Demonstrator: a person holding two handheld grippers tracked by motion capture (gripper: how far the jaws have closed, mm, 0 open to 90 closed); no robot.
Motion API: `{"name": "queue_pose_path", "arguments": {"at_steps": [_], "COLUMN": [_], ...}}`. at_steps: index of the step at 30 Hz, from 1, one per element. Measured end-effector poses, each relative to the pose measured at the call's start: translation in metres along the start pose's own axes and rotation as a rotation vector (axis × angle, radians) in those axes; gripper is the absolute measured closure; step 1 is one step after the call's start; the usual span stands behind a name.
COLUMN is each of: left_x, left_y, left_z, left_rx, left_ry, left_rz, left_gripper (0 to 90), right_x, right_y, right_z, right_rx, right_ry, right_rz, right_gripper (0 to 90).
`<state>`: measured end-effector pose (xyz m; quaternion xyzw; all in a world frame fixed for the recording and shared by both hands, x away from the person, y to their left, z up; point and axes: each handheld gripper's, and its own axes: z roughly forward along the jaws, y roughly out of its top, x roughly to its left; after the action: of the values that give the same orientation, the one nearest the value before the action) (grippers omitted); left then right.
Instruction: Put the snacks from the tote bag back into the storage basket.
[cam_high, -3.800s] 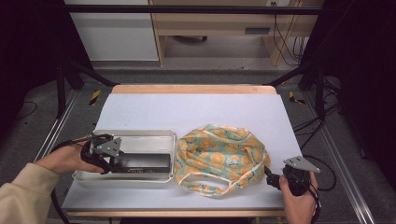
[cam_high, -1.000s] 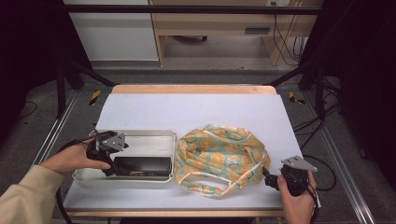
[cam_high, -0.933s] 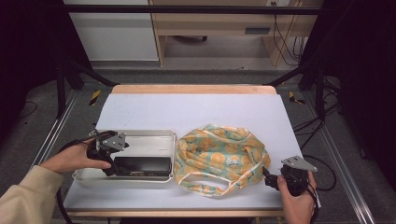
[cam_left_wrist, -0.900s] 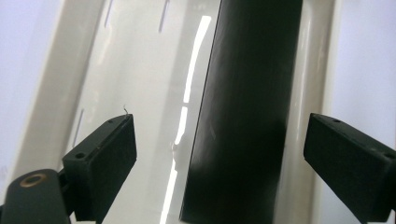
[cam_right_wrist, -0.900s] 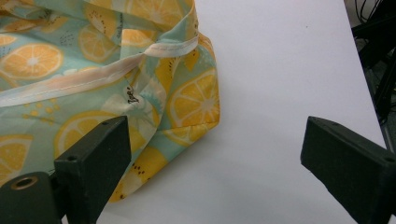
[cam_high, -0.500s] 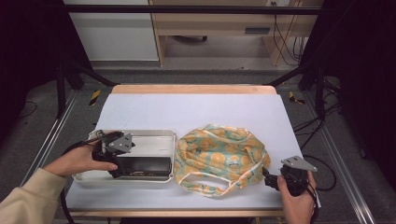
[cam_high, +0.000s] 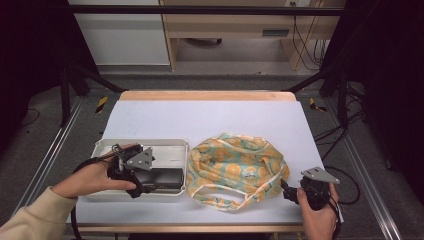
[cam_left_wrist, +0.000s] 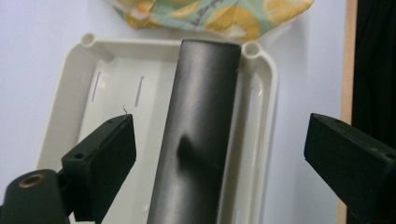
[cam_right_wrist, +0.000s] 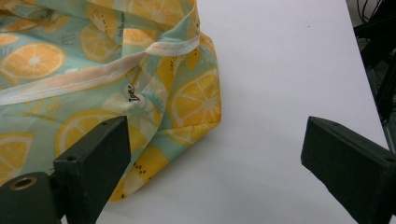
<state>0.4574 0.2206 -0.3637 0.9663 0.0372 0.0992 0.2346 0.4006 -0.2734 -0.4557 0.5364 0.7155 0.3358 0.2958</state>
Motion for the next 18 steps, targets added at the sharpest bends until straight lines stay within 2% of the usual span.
{"name": "queue_pose_path", "arguments": {"at_steps": [9,18], "left_x": [-0.012,-0.015], "left_y": [0.019,0.035], "left_z": [0.001,0.004], "left_rx": [-0.021,-0.059], "left_ry": [0.010,0.042], "left_rz": [0.028,-0.006], "left_gripper": [9.3,9.3], "right_x": [0.000,0.000], "right_y": [0.000,0.000], "right_z": [0.000,0.000], "right_rx": [0.001,0.003], "right_ry": [0.000,0.000], "right_rz": [0.000,-0.002], "right_gripper": [8.7,8.6]}}
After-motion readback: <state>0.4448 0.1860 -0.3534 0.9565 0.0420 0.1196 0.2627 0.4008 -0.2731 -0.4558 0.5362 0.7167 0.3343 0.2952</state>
